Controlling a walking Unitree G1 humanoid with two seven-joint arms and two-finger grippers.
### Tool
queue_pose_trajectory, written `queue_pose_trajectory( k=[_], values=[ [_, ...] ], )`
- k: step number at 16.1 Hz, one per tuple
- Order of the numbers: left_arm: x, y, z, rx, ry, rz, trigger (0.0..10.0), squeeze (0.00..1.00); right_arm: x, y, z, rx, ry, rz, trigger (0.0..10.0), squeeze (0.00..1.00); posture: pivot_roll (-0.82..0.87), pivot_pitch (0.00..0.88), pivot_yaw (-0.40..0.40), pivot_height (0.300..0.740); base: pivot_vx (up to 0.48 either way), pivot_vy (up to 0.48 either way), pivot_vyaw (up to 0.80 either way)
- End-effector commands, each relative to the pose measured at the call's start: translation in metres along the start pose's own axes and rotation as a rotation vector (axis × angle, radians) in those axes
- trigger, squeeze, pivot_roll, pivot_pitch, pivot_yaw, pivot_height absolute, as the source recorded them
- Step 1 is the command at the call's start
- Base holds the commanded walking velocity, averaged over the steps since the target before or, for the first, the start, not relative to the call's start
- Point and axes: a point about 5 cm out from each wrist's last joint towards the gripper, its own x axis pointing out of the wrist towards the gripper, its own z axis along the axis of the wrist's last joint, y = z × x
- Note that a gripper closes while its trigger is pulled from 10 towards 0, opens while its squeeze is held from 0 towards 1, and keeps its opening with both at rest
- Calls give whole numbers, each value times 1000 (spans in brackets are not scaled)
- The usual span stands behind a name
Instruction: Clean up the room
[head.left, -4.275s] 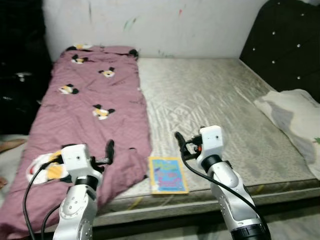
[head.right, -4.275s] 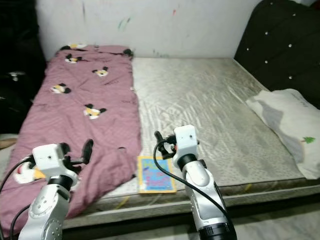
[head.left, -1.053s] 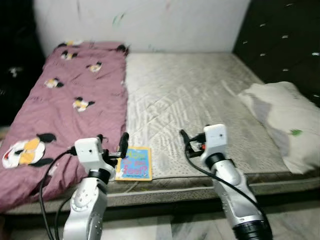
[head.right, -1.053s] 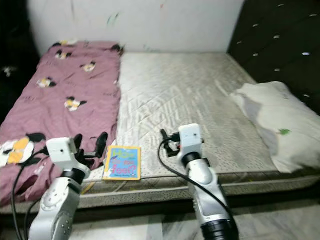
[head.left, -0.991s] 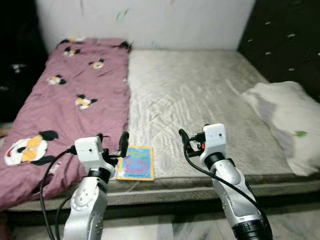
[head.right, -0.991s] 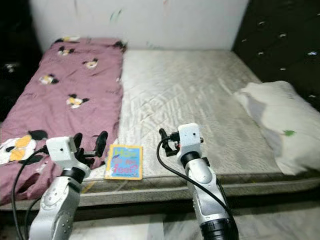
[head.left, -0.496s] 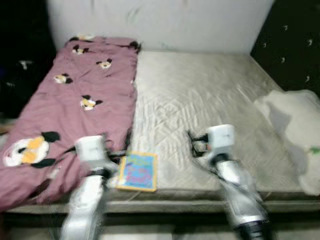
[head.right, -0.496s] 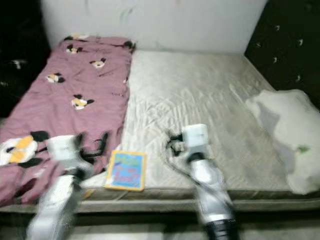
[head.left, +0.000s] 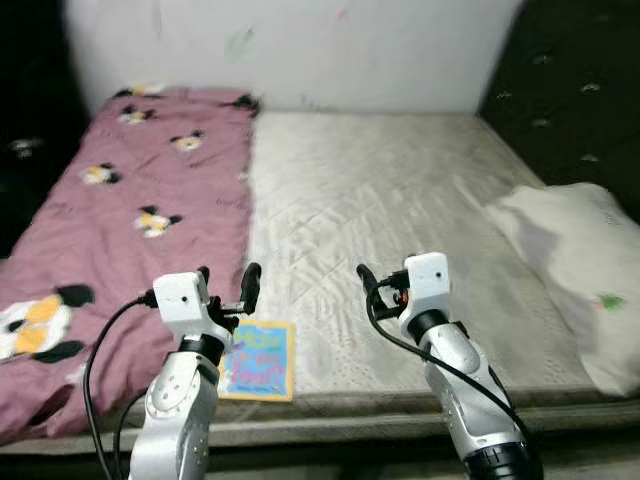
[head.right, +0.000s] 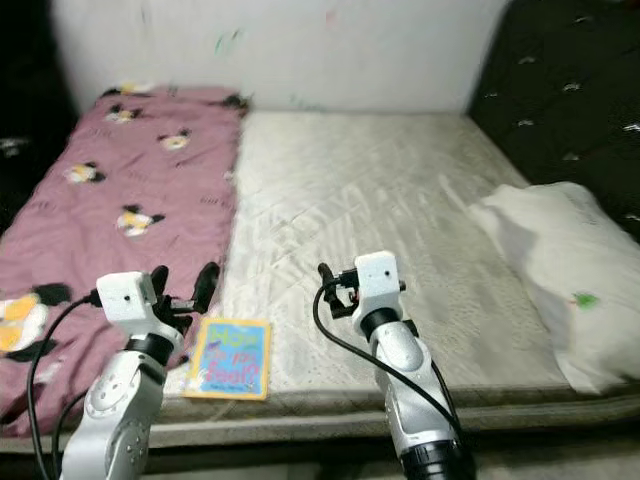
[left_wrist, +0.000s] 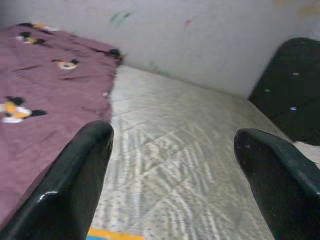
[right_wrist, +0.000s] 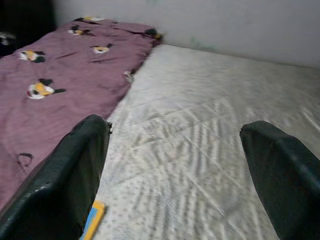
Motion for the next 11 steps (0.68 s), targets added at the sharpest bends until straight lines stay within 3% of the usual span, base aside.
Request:
queue_pose_trajectory(
  k=[1, 5, 11],
  values=[
    [2, 1, -3, 2, 20, 24, 10000, 0, 2, -2, 4, -11, -16, 1, 10000, 0, 0, 17, -37, 740, 0, 0, 0],
    [3, 2, -2, 3, 17, 23, 10000, 0, 2, -2, 4, -16, -16, 3, 10000, 0, 3, 15, -37, 740, 0, 0, 0],
    [4, 0, -3, -16, 19, 11, 10000, 0, 2, -3, 3, -15, -11, 3, 10000, 0, 0, 8, -38, 740, 0, 455, 0]
  ],
)
